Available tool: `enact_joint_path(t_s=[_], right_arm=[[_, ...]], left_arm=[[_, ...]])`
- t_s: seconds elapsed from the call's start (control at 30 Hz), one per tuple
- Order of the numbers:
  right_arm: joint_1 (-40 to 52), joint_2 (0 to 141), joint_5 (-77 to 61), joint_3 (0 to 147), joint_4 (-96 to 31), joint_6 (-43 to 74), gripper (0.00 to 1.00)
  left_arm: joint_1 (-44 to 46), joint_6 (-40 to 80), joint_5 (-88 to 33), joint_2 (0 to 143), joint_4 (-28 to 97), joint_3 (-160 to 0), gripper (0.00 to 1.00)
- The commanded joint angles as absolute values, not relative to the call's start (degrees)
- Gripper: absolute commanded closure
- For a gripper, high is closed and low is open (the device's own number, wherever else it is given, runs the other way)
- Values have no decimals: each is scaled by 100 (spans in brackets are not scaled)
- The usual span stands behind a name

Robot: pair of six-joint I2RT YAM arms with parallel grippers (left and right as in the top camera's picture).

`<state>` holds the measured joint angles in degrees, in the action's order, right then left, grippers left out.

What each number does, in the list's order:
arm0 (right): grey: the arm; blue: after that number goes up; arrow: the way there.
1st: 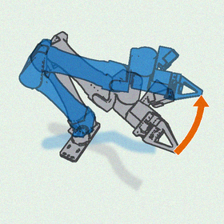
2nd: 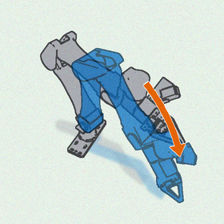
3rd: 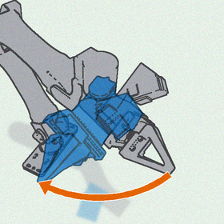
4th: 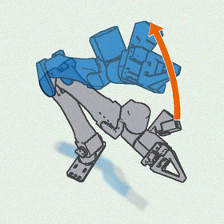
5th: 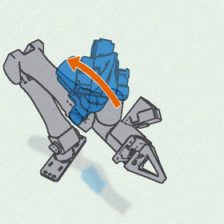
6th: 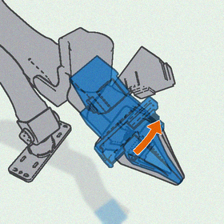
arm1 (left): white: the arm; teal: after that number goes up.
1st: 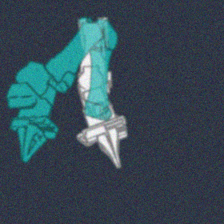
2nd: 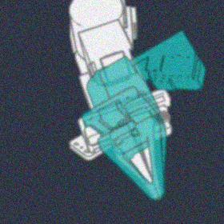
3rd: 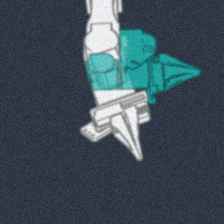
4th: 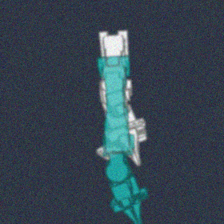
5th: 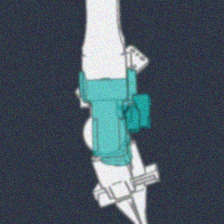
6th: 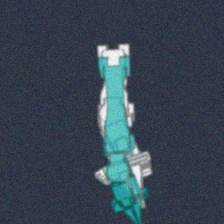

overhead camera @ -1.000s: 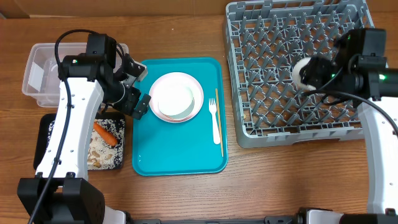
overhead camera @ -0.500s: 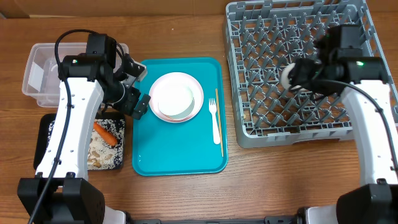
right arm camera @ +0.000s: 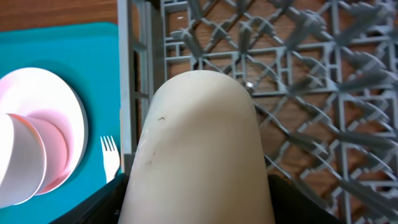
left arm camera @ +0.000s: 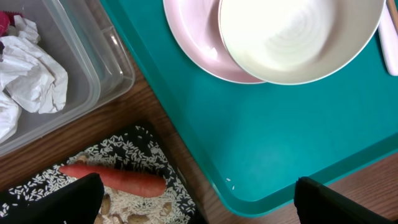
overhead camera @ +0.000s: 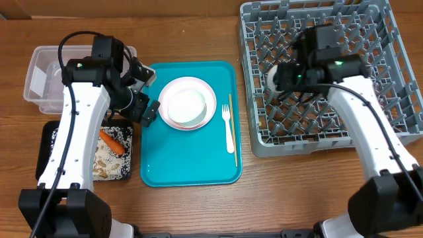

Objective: Sort waste into correct bins and load items into the dishwasher
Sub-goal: 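Move the cup over the grey dish rack with the right gripper, then lower the cup into the rack's left side and release it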

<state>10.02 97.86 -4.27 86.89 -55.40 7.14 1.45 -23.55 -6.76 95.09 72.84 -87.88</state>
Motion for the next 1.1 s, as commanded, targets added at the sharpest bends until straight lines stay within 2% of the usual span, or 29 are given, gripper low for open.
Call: enact_joint_path(t_s=[0.0, 0.63, 1.07], right_arm=[[1151, 10001, -259, 8847, -5356, 523, 57], [1291, 10248, 60, 8847, -4630, 143, 59], [1291, 10276, 58, 8468, -4622, 143, 60]], left_arm=[[119, -2357, -642, 9439, 7282, -8862, 0], [119, -2357, -642, 9439, 7279, -8862, 0], [119, -2357, -642, 9439, 7279, -8862, 0]])
